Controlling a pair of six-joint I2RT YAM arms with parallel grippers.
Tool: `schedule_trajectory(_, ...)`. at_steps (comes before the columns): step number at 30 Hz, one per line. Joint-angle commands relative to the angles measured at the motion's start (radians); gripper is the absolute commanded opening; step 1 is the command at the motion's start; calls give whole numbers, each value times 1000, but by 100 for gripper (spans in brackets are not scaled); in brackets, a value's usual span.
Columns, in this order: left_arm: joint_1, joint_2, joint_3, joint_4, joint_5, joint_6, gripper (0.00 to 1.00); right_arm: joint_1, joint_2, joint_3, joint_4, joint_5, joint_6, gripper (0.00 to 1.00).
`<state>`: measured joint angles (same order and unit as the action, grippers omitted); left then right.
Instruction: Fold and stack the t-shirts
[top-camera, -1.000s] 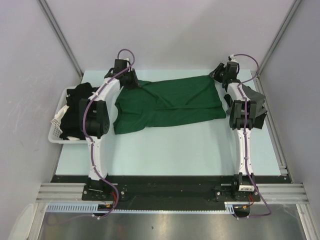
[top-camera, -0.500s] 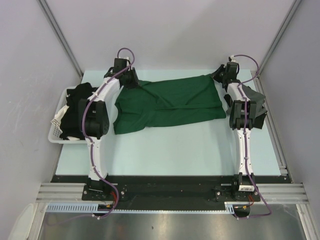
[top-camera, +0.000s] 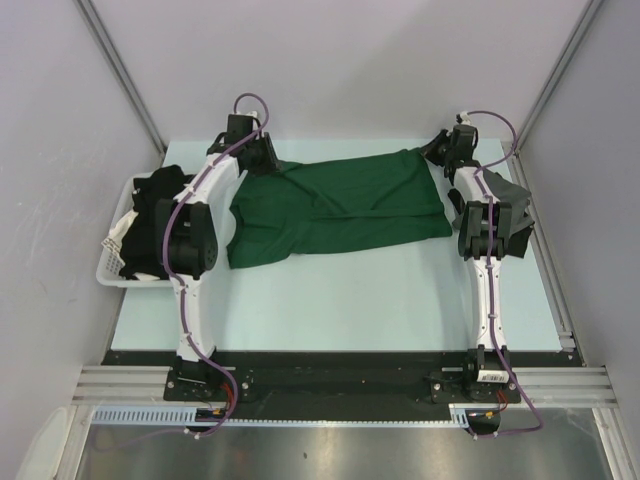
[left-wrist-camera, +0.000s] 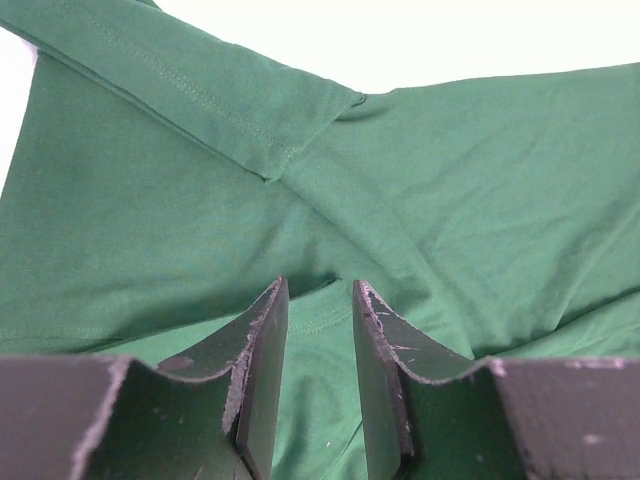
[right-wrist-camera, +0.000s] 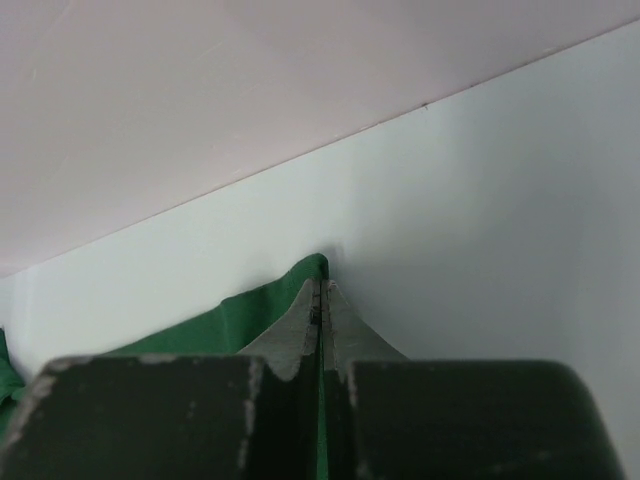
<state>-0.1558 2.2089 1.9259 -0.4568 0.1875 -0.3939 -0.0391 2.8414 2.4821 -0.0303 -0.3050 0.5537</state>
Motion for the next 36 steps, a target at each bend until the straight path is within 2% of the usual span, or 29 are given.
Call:
schedule_trajectory(1, -10, -78, -7, 21, 7, -16, 37, -5, -48, 37, 59, -14, -17, 0)
schedule_trajectory(13, -11, -91, -25, 32, 13, -20, 37, -15, -119, -9, 56, -68, -23, 0)
schedule_trajectory(19, -13, -98, -42, 40, 21, -22, 37, -2, -168, -26, 33, -33, -112, 0)
schedule_trajectory(25, -14, -98, -54, 47, 23, -25, 37, 18, -226, -35, -80, 69, -261, 0)
schedule_trajectory(32, -13, -65, -25, 26, 0, -16, 37, 19, -244, -48, -100, 90, -288, 0)
schedule_trajectory(36, -10, -15, 47, -15, -32, -13, 37, 16, -246, -61, -103, 87, -288, 0)
